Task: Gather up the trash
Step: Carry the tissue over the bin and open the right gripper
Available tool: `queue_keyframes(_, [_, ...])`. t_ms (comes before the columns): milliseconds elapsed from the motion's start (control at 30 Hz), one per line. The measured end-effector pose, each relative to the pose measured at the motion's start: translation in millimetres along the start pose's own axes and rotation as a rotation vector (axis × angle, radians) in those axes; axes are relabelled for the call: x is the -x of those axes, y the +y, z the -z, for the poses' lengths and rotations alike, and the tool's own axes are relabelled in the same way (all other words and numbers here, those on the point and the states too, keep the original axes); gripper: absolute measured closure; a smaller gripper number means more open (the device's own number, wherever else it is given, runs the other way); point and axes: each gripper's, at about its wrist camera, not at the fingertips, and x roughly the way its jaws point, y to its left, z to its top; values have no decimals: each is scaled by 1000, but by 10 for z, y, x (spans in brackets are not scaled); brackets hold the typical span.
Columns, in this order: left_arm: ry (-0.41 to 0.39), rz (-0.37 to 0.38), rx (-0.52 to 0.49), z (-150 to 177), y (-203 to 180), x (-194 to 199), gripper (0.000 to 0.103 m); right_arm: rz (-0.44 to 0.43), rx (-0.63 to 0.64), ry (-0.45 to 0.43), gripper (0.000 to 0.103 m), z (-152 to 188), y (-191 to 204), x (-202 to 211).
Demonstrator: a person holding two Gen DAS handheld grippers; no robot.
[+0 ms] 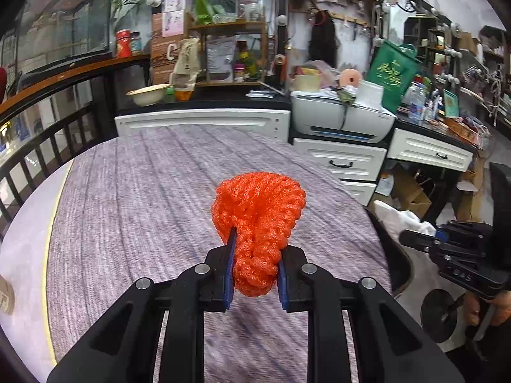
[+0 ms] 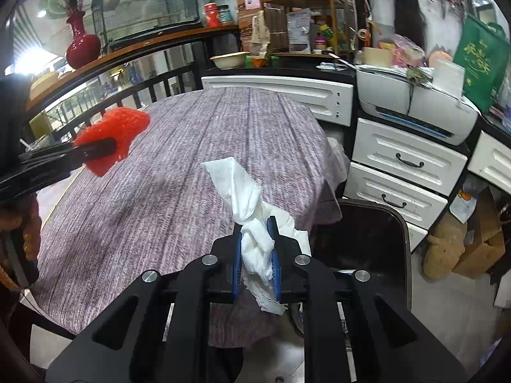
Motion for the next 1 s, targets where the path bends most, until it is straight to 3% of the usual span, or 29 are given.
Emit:
queue_keyframes(433, [-1,131,-37,59,-670,-62,82,138,-133,-2,88,289,-750,116])
queue_keyframes(1000, [16,233,-74,13,-1210,-169,82,221,-242,173,88,601,-1433,-759])
